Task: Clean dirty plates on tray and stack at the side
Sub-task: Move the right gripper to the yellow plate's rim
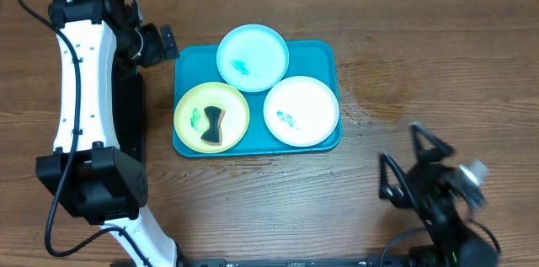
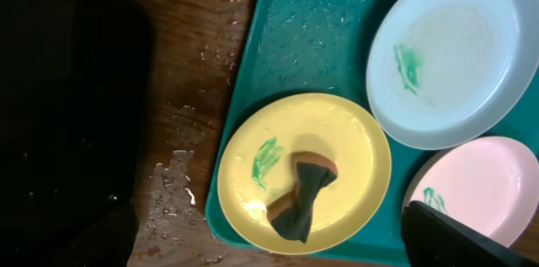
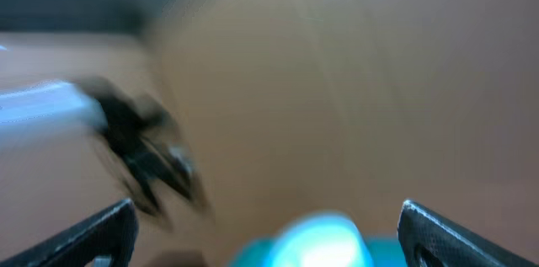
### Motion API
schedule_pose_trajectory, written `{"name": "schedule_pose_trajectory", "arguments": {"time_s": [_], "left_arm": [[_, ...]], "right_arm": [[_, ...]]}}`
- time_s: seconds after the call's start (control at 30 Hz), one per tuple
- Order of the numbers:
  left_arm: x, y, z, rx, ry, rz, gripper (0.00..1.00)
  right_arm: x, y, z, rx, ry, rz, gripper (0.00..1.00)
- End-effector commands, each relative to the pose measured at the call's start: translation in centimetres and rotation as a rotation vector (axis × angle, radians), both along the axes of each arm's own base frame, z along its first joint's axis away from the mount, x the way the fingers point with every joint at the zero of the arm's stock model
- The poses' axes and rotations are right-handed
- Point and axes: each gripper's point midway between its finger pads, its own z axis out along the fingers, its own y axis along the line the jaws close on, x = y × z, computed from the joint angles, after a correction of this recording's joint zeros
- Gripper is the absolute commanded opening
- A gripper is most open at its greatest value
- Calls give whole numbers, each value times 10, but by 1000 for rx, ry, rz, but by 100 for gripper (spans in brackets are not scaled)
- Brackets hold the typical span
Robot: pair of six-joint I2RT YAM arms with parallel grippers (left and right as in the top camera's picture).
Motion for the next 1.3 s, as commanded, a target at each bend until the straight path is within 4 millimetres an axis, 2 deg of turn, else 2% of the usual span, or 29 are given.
{"name": "schedule_pose_trajectory", "arguments": {"time_s": [0.0, 0.1, 0.2, 0.27, 0.37, 0.53, 0.57, 0.6, 0.63, 0.67, 0.7, 0.77, 0.83, 0.93, 0.97, 1.0, 1.03, 1.1, 1.27], "left_arm": [[7, -11, 6, -28, -32, -5, 100], [12, -11, 8, -25, -54, -7, 100], [19, -11, 10, -29, -84, 11, 100], [23, -10, 11, -28, -98, 12, 96], [23, -11, 11, -27, -98, 10, 98], [16, -12, 9, -32, -69, 11, 100], [12, -13, 8, -40, -55, 9, 94], [9, -16, 7, -55, -40, 6, 83], [4, -21, 7, -79, -21, 1, 77], [0, -24, 7, -100, -5, -3, 77], [-4, -28, 6, -120, 11, -6, 81], [-14, -32, 5, -137, 52, -8, 100], [-23, -33, 4, -138, 88, -22, 100], [-36, -34, 2, -143, 140, -22, 100], [-38, -34, 2, -141, 150, -27, 100], [-41, -34, 2, -140, 159, -40, 100], [-43, -34, 2, -139, 165, -52, 100], [-47, -35, 2, -139, 178, -66, 100], [-48, -35, 2, -140, 182, -65, 100]], "right_arm": [[-29, -26, 50, 183, -186, -51, 100], [-59, -55, 106, 297, -327, -160, 100], [-60, -48, 144, 177, -282, -211, 100], [-47, -40, 160, 36, -172, -258, 100], [-18, -33, 175, -152, 62, -294, 100], [38, -14, 170, -372, 534, -185, 100], [50, -8, 168, -392, 615, -142, 100], [61, 0, 164, -410, 690, -88, 100], [70, 9, 160, -425, 759, -27, 100], [80, 19, 154, -440, 825, 35, 100], [88, 29, 147, -454, 889, 90, 100], [106, 51, 126, -487, 1018, 190, 100], [124, 75, 103, -508, 1104, 297, 100], [139, 121, 69, -499, 1199, 548, 98], [146, 133, 58, -491, 1223, 604, 59], [153, 145, 43, -494, 1260, 646, 32], [158, 152, 28, -515, 1293, 644, 21], [170, 164, -9, -582, 1383, 552, 19], [188, 177, -92, -718, 1583, 96, 21]]}}
